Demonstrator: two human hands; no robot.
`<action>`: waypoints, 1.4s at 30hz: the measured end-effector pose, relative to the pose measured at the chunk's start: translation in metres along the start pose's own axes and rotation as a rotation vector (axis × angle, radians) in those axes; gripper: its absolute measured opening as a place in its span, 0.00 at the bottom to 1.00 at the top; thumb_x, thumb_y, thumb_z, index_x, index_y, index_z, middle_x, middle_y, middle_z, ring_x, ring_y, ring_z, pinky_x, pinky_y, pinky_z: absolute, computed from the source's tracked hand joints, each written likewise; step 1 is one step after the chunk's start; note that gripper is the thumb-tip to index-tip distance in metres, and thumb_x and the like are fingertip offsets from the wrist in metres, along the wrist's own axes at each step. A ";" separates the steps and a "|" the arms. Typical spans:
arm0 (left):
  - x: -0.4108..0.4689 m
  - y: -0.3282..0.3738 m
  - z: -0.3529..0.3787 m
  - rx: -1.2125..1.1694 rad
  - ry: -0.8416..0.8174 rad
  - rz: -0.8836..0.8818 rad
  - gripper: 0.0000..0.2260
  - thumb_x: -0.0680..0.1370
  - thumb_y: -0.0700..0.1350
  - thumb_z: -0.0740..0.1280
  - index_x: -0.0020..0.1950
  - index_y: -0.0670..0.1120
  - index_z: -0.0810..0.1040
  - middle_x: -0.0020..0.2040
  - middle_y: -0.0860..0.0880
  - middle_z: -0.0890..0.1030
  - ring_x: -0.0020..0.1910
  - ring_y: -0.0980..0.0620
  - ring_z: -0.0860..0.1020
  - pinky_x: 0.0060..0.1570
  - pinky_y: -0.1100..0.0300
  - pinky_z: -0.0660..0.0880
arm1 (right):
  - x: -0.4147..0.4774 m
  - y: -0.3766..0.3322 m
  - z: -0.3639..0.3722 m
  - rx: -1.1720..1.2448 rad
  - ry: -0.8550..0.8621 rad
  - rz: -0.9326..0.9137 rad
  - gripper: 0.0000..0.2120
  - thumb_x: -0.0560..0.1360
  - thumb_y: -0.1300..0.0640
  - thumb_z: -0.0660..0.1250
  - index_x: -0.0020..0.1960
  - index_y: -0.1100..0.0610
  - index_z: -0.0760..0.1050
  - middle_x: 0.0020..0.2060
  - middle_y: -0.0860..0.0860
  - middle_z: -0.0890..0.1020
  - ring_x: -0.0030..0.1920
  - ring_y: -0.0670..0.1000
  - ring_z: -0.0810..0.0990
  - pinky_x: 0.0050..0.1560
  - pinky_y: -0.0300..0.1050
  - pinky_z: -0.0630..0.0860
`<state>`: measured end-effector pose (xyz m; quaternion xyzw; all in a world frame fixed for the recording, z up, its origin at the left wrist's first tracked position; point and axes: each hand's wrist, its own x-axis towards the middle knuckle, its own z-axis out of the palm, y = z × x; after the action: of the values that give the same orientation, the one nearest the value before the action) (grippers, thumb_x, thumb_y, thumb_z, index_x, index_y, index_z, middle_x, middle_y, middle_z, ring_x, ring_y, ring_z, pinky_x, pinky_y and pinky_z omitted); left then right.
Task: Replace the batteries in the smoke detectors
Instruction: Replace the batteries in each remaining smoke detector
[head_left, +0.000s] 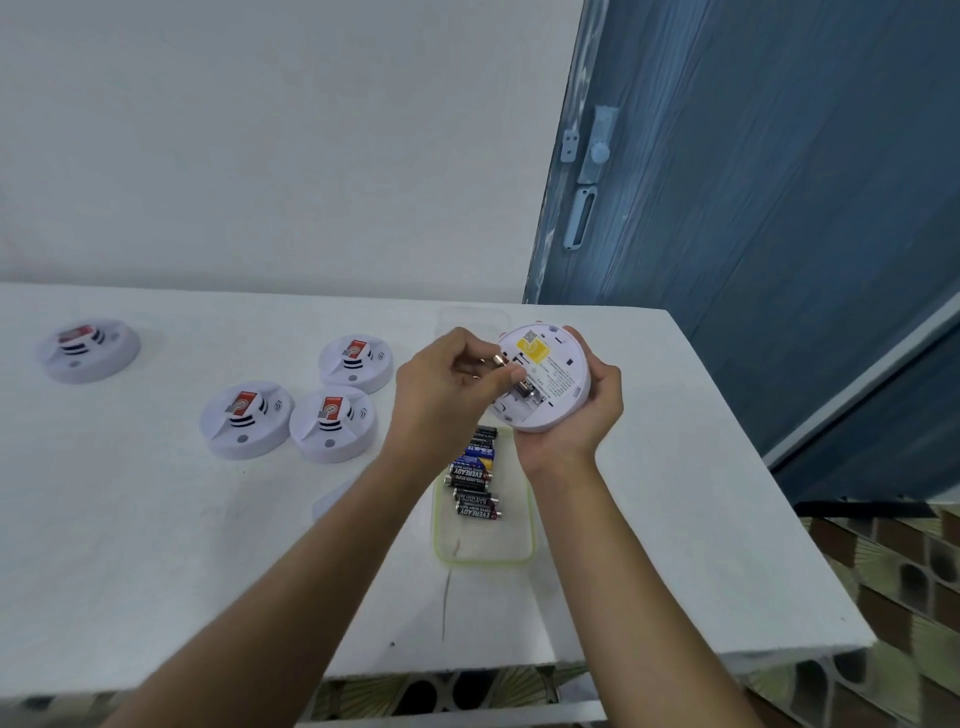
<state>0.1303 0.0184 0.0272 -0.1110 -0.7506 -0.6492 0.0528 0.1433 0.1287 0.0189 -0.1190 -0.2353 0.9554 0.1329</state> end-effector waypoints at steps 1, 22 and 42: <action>-0.002 -0.001 0.001 0.051 0.023 0.023 0.08 0.69 0.46 0.78 0.43 0.47 0.81 0.40 0.52 0.82 0.37 0.57 0.78 0.44 0.58 0.79 | -0.001 0.001 0.001 0.010 0.003 -0.004 0.15 0.78 0.51 0.55 0.52 0.55 0.78 0.43 0.57 0.83 0.39 0.57 0.83 0.40 0.45 0.80; -0.017 -0.036 0.027 0.400 0.016 0.259 0.15 0.79 0.49 0.63 0.57 0.45 0.84 0.49 0.51 0.78 0.53 0.57 0.74 0.50 0.77 0.64 | 0.018 0.002 -0.014 -0.082 0.092 -0.074 0.13 0.78 0.53 0.56 0.50 0.55 0.78 0.43 0.55 0.82 0.43 0.58 0.79 0.41 0.45 0.77; 0.115 -0.057 0.008 0.961 -0.593 0.043 0.11 0.74 0.35 0.69 0.54 0.45 0.83 0.49 0.51 0.83 0.44 0.56 0.77 0.43 0.66 0.70 | 0.054 -0.028 -0.045 -0.244 0.233 -0.140 0.11 0.79 0.54 0.58 0.49 0.53 0.79 0.44 0.51 0.83 0.46 0.55 0.80 0.43 0.46 0.75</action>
<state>0.0057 0.0305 -0.0032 -0.2676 -0.9421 -0.1740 -0.1025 0.1115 0.1881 -0.0153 -0.2277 -0.3403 0.8878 0.2102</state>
